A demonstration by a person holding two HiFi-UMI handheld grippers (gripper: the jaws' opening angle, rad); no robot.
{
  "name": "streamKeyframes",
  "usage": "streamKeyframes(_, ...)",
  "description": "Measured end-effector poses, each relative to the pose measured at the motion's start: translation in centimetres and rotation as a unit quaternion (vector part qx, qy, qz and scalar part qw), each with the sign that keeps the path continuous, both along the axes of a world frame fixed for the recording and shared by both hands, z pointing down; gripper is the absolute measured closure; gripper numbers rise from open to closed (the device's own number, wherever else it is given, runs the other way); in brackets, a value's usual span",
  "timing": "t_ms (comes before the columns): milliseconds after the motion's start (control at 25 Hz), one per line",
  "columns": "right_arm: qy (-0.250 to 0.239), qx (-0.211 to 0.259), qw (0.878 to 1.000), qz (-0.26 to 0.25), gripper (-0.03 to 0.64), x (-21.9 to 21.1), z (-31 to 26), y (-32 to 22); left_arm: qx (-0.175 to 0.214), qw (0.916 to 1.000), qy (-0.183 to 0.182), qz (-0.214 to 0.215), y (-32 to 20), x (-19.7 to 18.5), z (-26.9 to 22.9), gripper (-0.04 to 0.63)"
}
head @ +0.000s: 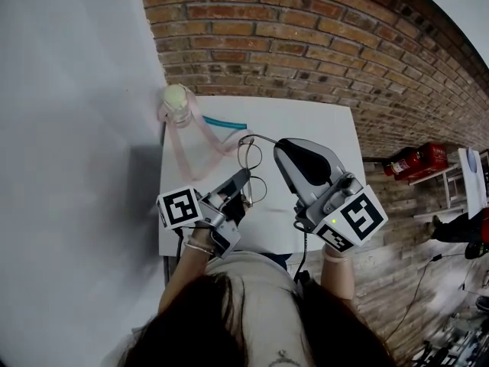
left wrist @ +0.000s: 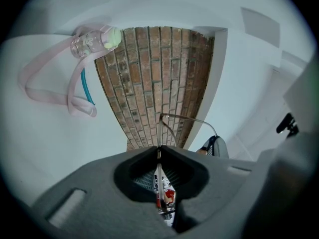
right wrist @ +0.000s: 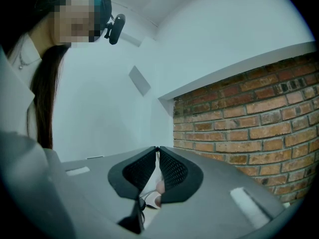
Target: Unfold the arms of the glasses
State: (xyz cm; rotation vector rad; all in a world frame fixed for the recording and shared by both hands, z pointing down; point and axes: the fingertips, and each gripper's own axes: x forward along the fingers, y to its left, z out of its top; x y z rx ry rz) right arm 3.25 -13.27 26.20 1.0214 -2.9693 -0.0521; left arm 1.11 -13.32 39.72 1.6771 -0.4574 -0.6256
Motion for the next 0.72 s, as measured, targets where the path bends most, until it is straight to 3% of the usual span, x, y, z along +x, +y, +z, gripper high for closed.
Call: streamKeyframes(720, -0.007, 0.003, 1.000, -0.016, 0.555, -0.21, 0.08, 0.77, -0.002, 1.0000, 0.000, -0.008, -0.46, -0.52, 0.25, 0.571)
